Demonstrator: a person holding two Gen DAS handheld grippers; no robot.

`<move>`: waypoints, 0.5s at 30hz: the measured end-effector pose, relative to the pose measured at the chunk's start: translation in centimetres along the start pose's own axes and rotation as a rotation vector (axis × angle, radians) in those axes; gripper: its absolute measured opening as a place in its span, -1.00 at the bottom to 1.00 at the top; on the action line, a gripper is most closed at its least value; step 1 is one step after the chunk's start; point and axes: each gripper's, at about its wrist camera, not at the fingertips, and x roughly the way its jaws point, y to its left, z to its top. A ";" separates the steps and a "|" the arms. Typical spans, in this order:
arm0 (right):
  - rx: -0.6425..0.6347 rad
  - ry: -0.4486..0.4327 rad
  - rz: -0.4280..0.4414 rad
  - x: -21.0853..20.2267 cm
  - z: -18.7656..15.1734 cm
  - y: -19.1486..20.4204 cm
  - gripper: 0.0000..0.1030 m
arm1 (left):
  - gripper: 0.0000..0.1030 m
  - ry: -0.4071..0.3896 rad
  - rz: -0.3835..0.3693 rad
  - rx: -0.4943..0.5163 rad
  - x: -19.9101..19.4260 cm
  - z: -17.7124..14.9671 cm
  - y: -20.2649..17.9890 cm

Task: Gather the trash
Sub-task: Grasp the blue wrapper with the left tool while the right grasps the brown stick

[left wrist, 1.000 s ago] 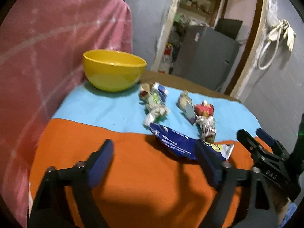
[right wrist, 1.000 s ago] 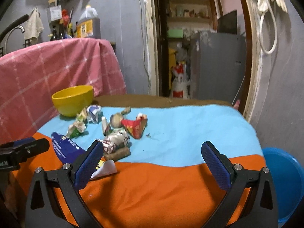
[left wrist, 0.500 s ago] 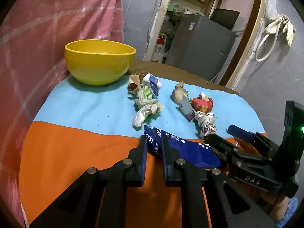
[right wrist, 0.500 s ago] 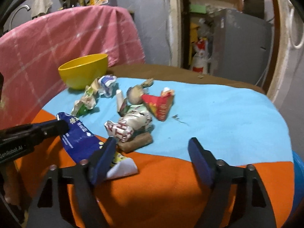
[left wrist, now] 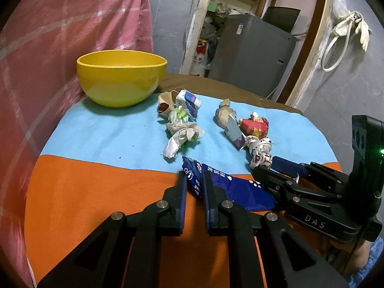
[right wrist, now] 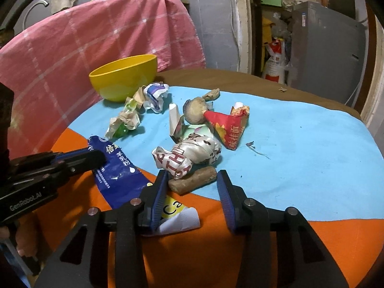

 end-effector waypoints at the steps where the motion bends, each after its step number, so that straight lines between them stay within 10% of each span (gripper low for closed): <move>1: 0.003 -0.004 0.001 -0.1 -0.1 0.0 -0.23 | -0.83 -0.002 -0.001 0.001 0.0 0.0 0.0; 15: 0.005 -0.204 -0.063 -5.9 -3.1 -0.1 -0.23 | -0.92 -0.186 -0.010 0.152 -3.9 -0.8 -3.0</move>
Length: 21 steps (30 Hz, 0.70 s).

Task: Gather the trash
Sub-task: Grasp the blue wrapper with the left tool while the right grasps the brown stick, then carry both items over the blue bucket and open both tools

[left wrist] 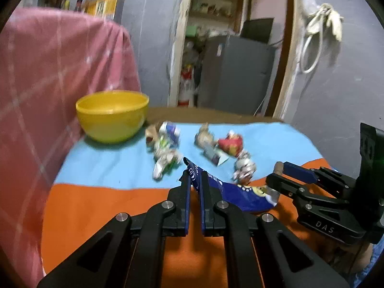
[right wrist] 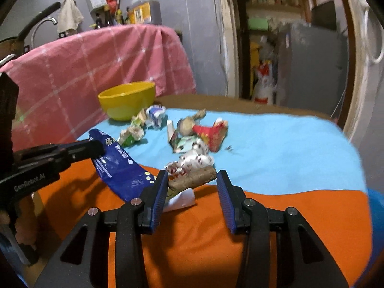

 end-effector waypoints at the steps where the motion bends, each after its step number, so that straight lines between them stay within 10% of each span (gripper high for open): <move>1: -0.007 -0.022 -0.013 -0.5 0.0 0.0 -0.23 | -0.93 -0.024 -0.009 0.009 -0.5 0.1 -0.3; 21: 0.103 -0.410 -0.312 -11.2 -0.4 -6.0 -0.23 | -0.96 -0.220 -0.237 0.046 -2.6 6.4 -10.2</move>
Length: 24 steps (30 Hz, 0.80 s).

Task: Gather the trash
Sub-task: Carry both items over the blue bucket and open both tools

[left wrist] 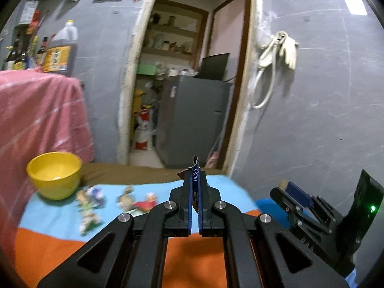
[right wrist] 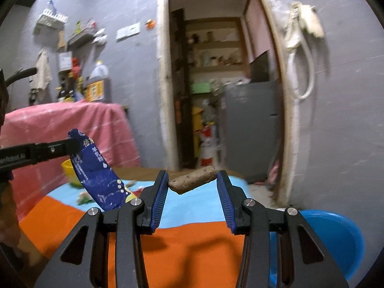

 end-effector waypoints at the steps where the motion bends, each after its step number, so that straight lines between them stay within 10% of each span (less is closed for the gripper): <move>1: 0.009 -0.014 -0.032 -0.4 0.1 -0.8 -0.23 | -0.96 0.002 -0.016 -0.001 0.6 0.1 -0.7; 12: 0.184 -0.036 -0.299 -3.5 -0.4 -10.2 -0.23 | -0.96 0.100 -0.154 -0.002 8.5 0.2 -8.6; 24: 0.378 0.110 -0.402 -2.6 -3.1 -16.4 -0.22 | -0.95 0.306 -0.195 -0.052 17.0 -2.5 -13.1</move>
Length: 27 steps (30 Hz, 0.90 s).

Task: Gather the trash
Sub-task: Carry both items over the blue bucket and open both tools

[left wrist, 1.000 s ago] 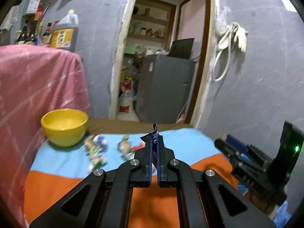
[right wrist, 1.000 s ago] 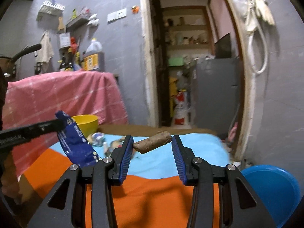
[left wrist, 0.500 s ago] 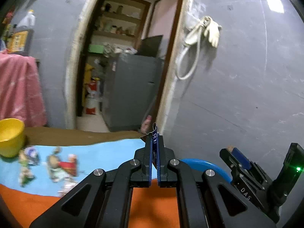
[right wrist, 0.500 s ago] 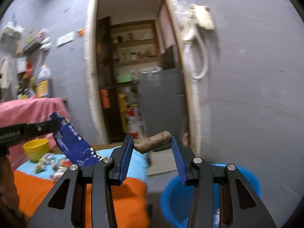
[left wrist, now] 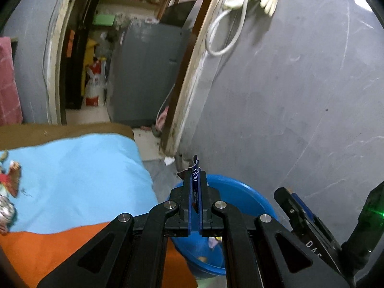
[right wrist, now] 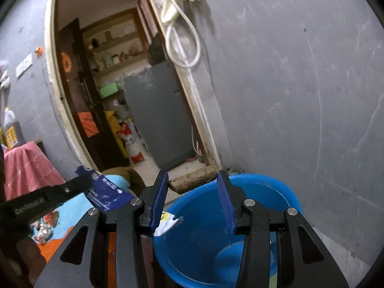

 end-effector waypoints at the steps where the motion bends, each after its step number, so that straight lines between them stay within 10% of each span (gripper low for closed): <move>1: 0.007 0.013 -0.006 0.3 0.0 -0.2 -0.21 | -0.94 0.022 -0.002 -0.003 0.5 -0.1 0.1; 9: 0.081 0.111 -0.028 2.1 -0.5 -2.0 -0.10 | -0.39 0.106 0.004 -0.031 2.6 -1.2 1.0; 27: 0.032 -0.001 0.007 0.5 0.2 -0.5 0.35 | 0.24 -0.038 0.130 0.011 -3.3 -0.7 2.8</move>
